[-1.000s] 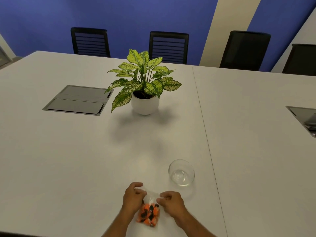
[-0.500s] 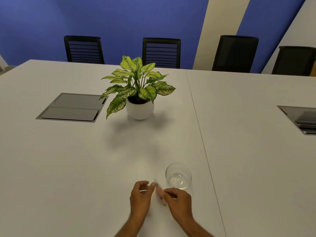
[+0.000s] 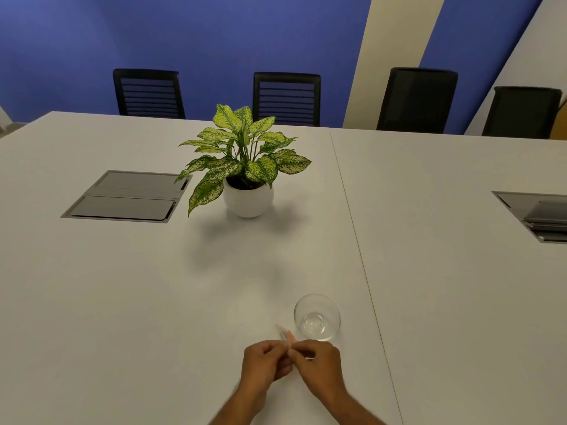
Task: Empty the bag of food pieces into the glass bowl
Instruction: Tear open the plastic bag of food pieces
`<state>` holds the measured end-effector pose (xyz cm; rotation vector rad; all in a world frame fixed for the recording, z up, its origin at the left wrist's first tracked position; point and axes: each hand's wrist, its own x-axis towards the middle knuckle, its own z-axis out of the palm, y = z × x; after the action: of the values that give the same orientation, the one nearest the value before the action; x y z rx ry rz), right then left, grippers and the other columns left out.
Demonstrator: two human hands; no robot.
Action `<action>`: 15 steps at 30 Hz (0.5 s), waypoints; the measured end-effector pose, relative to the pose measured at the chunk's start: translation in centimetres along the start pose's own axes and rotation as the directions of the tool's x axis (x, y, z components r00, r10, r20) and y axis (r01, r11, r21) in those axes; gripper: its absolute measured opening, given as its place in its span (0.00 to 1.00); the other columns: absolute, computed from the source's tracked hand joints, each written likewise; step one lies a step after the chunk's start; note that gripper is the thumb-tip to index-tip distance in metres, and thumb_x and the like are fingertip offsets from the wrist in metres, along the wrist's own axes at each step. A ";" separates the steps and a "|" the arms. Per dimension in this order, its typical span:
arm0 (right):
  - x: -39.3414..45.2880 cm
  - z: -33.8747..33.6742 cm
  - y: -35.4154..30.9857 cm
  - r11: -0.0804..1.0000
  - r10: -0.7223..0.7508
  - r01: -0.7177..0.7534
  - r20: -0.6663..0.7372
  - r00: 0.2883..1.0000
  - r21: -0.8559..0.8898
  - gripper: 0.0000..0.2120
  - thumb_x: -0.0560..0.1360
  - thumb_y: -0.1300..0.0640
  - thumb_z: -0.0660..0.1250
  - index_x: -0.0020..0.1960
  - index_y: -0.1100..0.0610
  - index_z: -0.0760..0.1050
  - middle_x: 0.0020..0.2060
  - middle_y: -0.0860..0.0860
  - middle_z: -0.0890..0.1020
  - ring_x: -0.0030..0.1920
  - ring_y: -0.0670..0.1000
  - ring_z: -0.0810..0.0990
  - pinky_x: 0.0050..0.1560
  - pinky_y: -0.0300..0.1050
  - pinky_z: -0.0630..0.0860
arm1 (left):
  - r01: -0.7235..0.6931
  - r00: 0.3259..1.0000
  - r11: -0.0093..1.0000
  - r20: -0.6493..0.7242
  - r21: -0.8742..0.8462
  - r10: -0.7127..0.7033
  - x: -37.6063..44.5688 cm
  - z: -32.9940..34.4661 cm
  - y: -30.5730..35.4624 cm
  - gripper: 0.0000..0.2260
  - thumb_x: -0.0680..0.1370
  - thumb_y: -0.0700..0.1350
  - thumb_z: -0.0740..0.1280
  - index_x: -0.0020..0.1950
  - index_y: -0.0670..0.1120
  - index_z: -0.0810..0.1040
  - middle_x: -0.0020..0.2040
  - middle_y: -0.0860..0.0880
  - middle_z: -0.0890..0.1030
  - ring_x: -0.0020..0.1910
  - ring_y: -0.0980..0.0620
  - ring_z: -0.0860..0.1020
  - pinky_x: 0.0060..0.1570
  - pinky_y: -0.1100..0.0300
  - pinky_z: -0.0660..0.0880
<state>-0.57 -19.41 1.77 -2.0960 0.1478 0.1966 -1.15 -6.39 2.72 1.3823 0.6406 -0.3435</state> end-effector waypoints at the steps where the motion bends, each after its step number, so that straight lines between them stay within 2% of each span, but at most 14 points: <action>1: 0.0 -0.1 -0.1 1.000 0.003 -0.003 0.006 1.000 0.001 0.07 0.70 0.51 0.74 0.47 0.47 0.85 0.41 0.43 0.87 0.42 0.39 0.84 0.47 0.35 0.81 | -0.001 1.000 1.000 0.001 0.005 0.001 0.0 0.0 0.0 0.08 0.79 0.40 0.68 0.46 0.41 0.87 0.41 0.43 0.89 0.44 0.45 0.88 0.51 0.51 0.85; 7: -0.1 0.0 -0.1 0.998 0.035 -0.038 0.064 0.997 0.040 0.11 0.67 0.51 0.75 0.49 0.49 0.84 0.41 0.44 0.87 0.42 0.41 0.85 0.48 0.40 0.83 | -0.034 0.999 0.999 0.002 0.036 0.034 0.1 -0.3 0.0 0.05 0.78 0.40 0.71 0.45 0.39 0.85 0.42 0.43 0.88 0.43 0.46 0.87 0.46 0.53 0.85; 10: -0.2 -0.1 -0.4 0.997 0.045 -0.049 0.072 0.996 0.052 0.08 0.66 0.53 0.76 0.43 0.45 0.83 0.38 0.45 0.87 0.40 0.41 0.85 0.45 0.40 0.83 | -0.043 0.999 0.998 0.021 0.049 0.042 0.3 -0.5 0.0 0.06 0.77 0.40 0.72 0.44 0.38 0.84 0.41 0.42 0.88 0.44 0.45 0.87 0.47 0.51 0.85; 15: -0.2 -0.4 -0.8 0.998 0.055 -0.057 0.075 0.996 0.029 0.09 0.65 0.57 0.77 0.39 0.44 0.80 0.36 0.46 0.86 0.37 0.43 0.84 0.40 0.35 0.81 | -0.003 0.999 0.996 0.049 0.086 -0.001 0.3 -0.7 0.0 0.07 0.77 0.44 0.72 0.47 0.40 0.84 0.43 0.45 0.89 0.45 0.47 0.87 0.43 0.55 0.84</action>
<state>-0.59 -19.39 2.70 -2.0521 0.1640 0.3038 -1.07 -5.66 2.48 1.4517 0.5906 -0.4064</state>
